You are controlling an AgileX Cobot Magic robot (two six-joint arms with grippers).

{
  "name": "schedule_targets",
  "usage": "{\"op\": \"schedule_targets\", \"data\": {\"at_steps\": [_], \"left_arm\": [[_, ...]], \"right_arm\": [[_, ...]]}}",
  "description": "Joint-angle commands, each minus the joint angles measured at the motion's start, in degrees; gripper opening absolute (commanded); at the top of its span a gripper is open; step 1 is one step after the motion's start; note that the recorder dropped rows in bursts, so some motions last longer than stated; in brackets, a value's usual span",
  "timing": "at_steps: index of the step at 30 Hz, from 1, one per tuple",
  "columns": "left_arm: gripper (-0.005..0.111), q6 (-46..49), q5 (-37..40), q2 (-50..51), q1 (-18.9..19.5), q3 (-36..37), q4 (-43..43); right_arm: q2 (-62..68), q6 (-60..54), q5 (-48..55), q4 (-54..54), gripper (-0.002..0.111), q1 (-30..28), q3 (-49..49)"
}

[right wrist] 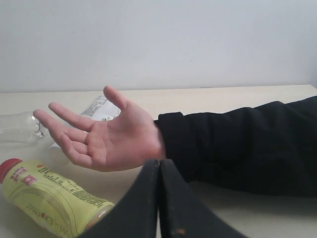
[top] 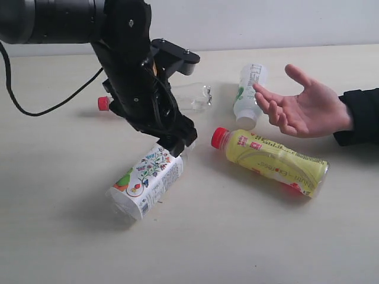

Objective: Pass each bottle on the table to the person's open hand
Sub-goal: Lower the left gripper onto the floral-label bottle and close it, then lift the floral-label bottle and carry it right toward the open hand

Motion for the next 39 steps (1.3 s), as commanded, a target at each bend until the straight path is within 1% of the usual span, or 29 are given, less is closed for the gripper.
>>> {"op": "schedule_targets", "data": {"at_steps": [1,4,13,23,25,27,30,32,33,35,39], "left_arm": [[0.086,0.04,-0.52,0.04,-1.19,-0.48,0.42],[0.087,-0.11,0.55,1.8,-1.19,-0.26,0.43],[0.087,-1.32,-0.1,7.46,-1.19,-0.26,2.1],[0.086,-0.92,-0.41,8.79,-1.19,-0.26,2.1],[0.085,-0.92,-0.41,8.79,-1.19,-0.26,2.1],[0.078,-0.92,-0.41,8.79,-1.19,-0.26,2.1],[0.059,-0.92,-0.41,8.79,-1.19,-0.26,2.1],[0.039,-0.1,-0.41,8.79,-1.19,-0.26,2.66],[0.024,0.82,-0.28,8.79,-1.19,-0.26,2.81],[0.002,1.66,-0.28,8.79,-1.19,-0.26,3.72],[0.001,2.65,-0.28,8.79,-1.19,-0.26,3.82]], "right_arm": [[0.0,-0.18,-0.37,0.0,0.0,-0.27,0.29],[0.0,-0.18,-0.37,0.0,0.0,-0.27,0.29],[0.0,-0.18,-0.37,0.0,0.0,-0.27,0.29],[0.0,-0.18,-0.37,0.0,0.0,-0.27,0.29],[0.0,-0.18,-0.37,0.0,0.0,-0.27,0.29],[0.0,-0.18,-0.37,0.0,0.0,-0.27,0.29],[0.0,-0.18,-0.37,0.0,0.0,-0.27,0.29],[0.0,-0.18,-0.37,0.0,0.0,-0.27,0.29],[0.0,-0.18,-0.37,0.0,0.0,-0.27,0.29],[0.0,-0.18,-0.37,0.0,0.0,-0.27,0.29],[0.0,-0.18,-0.37,0.0,0.0,-0.27,0.29]]}}
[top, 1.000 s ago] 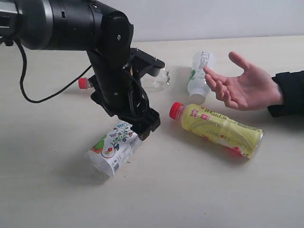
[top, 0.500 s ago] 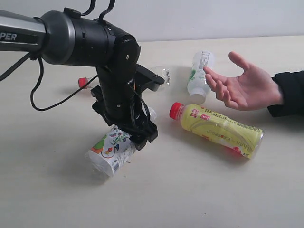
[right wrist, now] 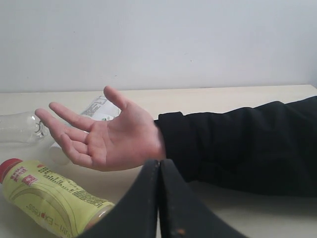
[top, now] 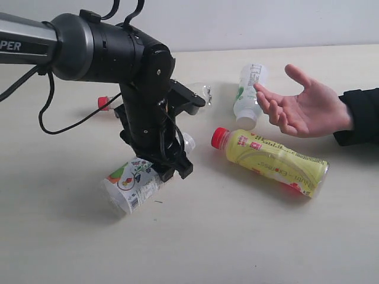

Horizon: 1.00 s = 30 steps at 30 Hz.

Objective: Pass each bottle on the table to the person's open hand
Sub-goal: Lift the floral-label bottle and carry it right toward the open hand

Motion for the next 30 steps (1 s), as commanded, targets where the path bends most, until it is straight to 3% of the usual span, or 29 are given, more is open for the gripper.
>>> {"op": "schedule_targets", "data": {"at_steps": [1,4,10,13,18,24,26,30], "left_arm": [[0.001,0.91,-0.15,-0.2,-0.18,-0.26,0.59],[0.001,0.15,0.72,-0.32,-0.18,-0.84,0.59],[0.001,-3.82,12.21,-4.5,-0.18,-10.15,0.41],[0.001,-3.48,13.75,-7.23,-0.18,-12.67,0.29],[0.001,10.22,14.27,-9.62,-1.96,-15.36,0.18],[0.001,50.41,6.58,-9.62,-8.29,-17.27,0.31],[0.001,56.4,0.7,-9.63,-9.63,-17.27,0.42],[0.001,59.2,-10.84,-9.63,-10.36,-17.27,0.42]], "right_arm": [[0.0,-0.18,-0.37,0.0,0.0,-0.27,0.29],[0.0,-0.18,-0.37,0.0,0.0,-0.27,0.29],[0.0,-0.18,-0.37,0.0,0.0,-0.27,0.29],[0.0,-0.18,-0.37,0.0,0.0,-0.27,0.29],[0.0,-0.18,-0.37,0.0,0.0,-0.27,0.29],[0.0,-0.18,-0.37,0.0,0.0,-0.27,0.29],[0.0,-0.18,-0.37,0.0,0.0,-0.27,0.29],[0.0,-0.18,-0.37,0.0,0.0,-0.27,0.29]]}}
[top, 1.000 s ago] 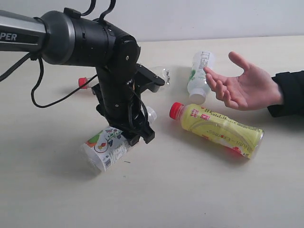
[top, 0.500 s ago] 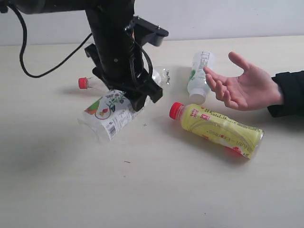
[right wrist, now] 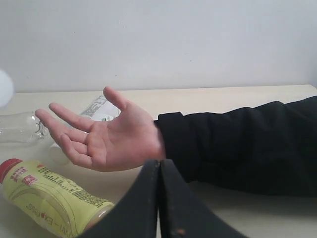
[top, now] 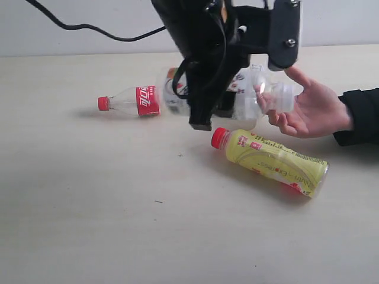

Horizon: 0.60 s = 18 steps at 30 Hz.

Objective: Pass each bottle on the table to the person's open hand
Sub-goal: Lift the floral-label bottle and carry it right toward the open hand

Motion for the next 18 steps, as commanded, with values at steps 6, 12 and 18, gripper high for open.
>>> {"op": "schedule_targets", "data": {"at_steps": [6,12,18], "left_arm": [[0.0,16.89,-14.19,0.23,-0.63,-2.09,0.48],[0.0,26.65,-14.53,3.07,-0.88,-3.95,1.48],[0.0,34.34,-15.86,6.16,-1.61,-6.28,3.11]], "right_arm": [[0.0,-0.18,-0.37,0.0,0.0,-0.27,0.29],[0.0,-0.18,-0.37,0.0,0.0,-0.27,0.29],[0.0,-0.18,-0.37,0.0,0.0,-0.27,0.29]]}}
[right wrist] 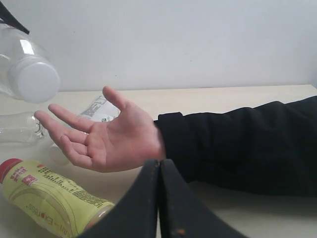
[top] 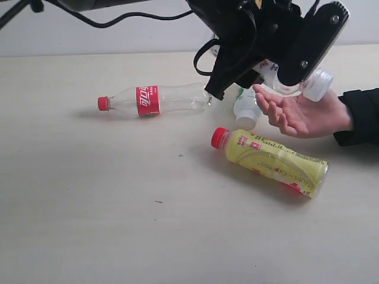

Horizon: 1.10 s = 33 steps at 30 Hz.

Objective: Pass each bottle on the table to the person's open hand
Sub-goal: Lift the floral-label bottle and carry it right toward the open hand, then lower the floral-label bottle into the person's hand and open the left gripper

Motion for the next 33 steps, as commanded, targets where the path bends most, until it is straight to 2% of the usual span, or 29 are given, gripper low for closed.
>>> {"op": "schedule_targets", "data": {"at_steps": [1,15,19,26,33], "left_arm": [[0.0,7.12,-1.61,1.74,-0.86,-2.33,0.95],[0.0,16.94,-2.5,10.8,-2.42,-8.7,-0.6],[0.0,17.05,-3.03,13.19,-2.71,-9.96,-1.39],[0.0,17.23,-9.31,14.67,-2.8,-9.96,-1.69],[0.0,17.23,-9.32,14.77,-4.86,-9.96,-2.31]], "right_arm": [[0.0,-0.18,-0.37,0.0,0.0,-0.27,0.29],[0.0,-0.18,-0.37,0.0,0.0,-0.27,0.29],[0.0,-0.18,-0.37,0.0,0.0,-0.27,0.29],[0.0,-0.18,-0.37,0.0,0.0,-0.27,0.29],[0.0,-0.18,-0.37,0.0,0.0,-0.27,0.29]]}}
